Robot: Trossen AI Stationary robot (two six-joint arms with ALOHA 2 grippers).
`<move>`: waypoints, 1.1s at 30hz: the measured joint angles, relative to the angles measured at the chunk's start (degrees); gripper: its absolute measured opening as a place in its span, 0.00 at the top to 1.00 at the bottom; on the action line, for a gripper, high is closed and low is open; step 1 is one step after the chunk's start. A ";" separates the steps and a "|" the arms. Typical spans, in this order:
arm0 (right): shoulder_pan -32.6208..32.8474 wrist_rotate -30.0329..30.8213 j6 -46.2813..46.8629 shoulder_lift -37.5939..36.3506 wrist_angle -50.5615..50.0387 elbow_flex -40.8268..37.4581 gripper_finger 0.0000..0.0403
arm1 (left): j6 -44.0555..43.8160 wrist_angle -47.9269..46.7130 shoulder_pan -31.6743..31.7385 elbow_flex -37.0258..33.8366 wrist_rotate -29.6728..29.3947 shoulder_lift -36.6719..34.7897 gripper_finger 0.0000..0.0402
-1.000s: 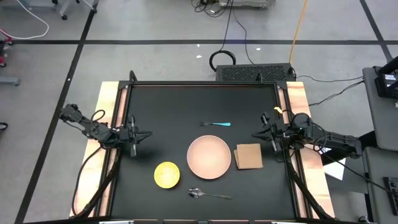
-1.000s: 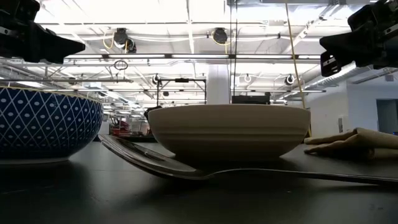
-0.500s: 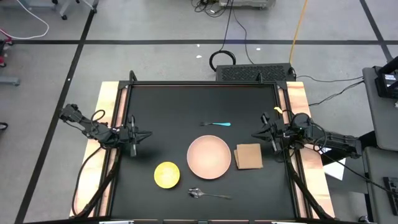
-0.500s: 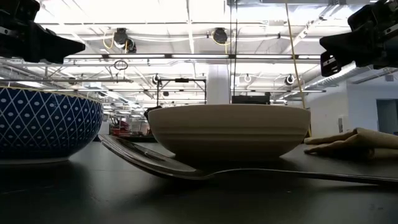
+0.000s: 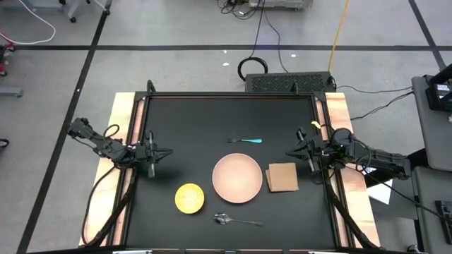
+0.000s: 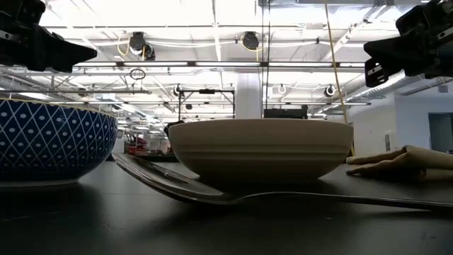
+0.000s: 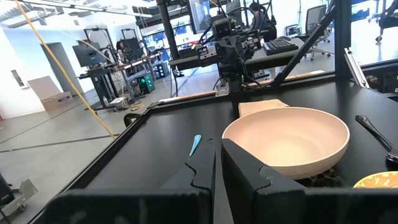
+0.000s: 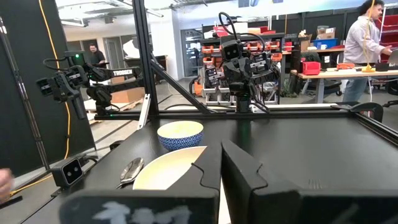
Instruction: Set table place
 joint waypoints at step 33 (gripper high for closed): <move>-0.01 0.00 0.00 0.00 0.00 0.01 1.00 | 2.09 1.06 0.00 0.00 0.03 0.00 0.92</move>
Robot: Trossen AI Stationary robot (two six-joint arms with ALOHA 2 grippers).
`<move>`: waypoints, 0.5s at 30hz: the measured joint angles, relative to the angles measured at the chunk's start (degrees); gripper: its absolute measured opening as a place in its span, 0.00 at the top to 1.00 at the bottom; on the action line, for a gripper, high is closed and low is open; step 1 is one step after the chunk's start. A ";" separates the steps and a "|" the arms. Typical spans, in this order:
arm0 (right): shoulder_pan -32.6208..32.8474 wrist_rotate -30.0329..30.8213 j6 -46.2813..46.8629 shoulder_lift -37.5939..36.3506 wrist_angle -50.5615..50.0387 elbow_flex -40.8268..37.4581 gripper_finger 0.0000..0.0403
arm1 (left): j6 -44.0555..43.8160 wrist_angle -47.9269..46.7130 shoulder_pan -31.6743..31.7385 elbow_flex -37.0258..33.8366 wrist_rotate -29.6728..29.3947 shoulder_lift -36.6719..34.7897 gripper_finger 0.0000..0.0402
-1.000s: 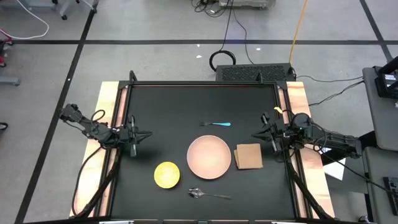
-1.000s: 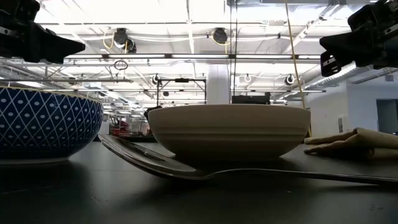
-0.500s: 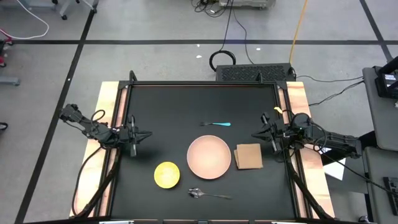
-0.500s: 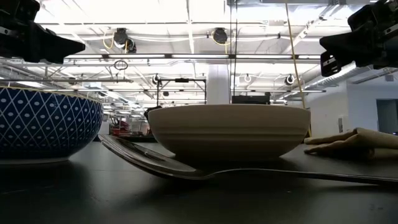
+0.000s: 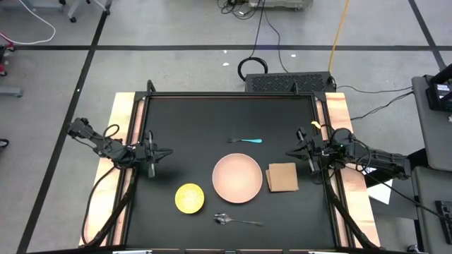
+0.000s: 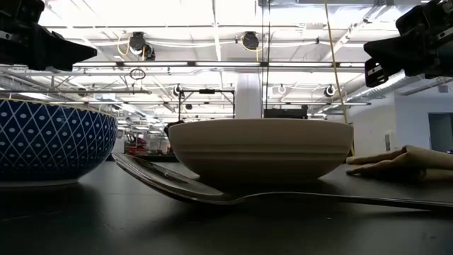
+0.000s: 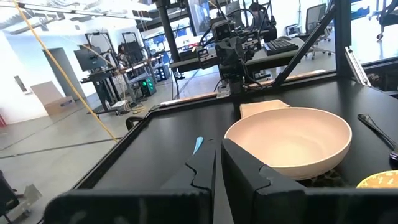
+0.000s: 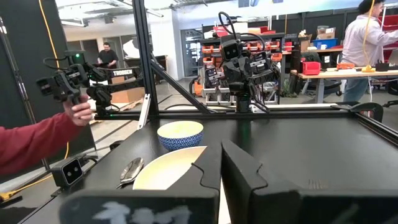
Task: Set table place
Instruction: Put the yellow bowl on the brown plate
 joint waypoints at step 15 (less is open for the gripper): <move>0.00 0.00 0.00 0.00 0.00 0.00 1.00 | -1.24 9.21 0.00 0.00 1.14 0.00 0.92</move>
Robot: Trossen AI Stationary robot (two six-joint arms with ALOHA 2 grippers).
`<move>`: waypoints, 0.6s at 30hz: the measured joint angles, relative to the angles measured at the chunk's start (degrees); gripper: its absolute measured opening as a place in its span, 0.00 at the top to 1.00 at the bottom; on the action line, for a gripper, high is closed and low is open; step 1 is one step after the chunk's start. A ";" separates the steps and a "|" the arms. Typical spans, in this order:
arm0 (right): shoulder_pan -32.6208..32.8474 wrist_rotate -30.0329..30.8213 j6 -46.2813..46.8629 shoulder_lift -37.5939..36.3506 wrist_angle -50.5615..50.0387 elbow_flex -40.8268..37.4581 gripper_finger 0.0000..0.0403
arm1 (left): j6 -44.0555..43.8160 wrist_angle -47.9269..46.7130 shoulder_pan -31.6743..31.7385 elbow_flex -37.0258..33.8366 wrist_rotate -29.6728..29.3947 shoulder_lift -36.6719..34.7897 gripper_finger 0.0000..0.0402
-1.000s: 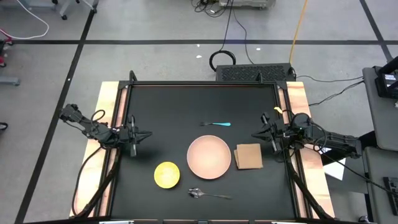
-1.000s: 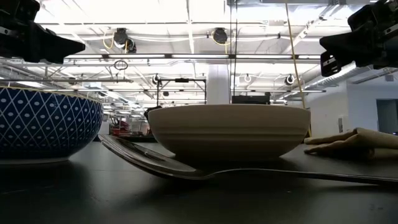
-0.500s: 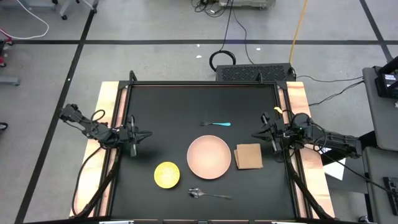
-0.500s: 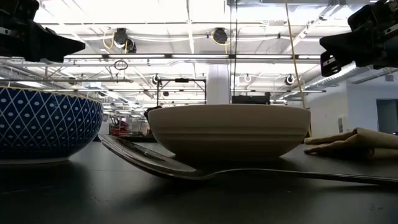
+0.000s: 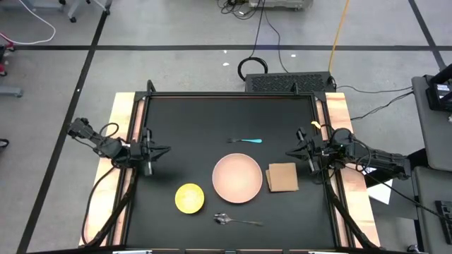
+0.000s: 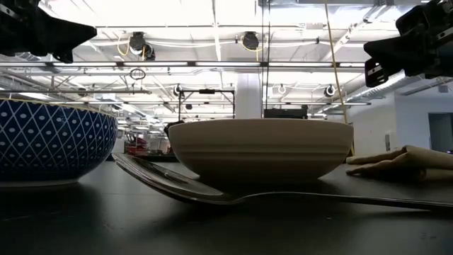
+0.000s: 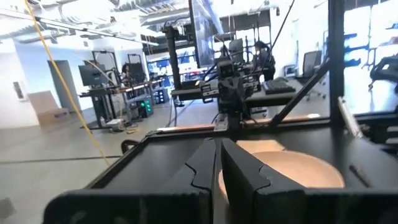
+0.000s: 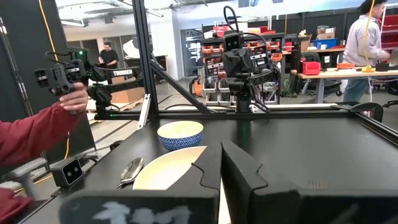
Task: Set table place
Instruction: Put the yellow bowl on the brown plate
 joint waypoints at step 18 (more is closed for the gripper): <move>0.00 0.00 0.06 0.00 0.00 0.01 1.00 | -4.20 2.63 0.00 0.00 2.00 0.00 0.92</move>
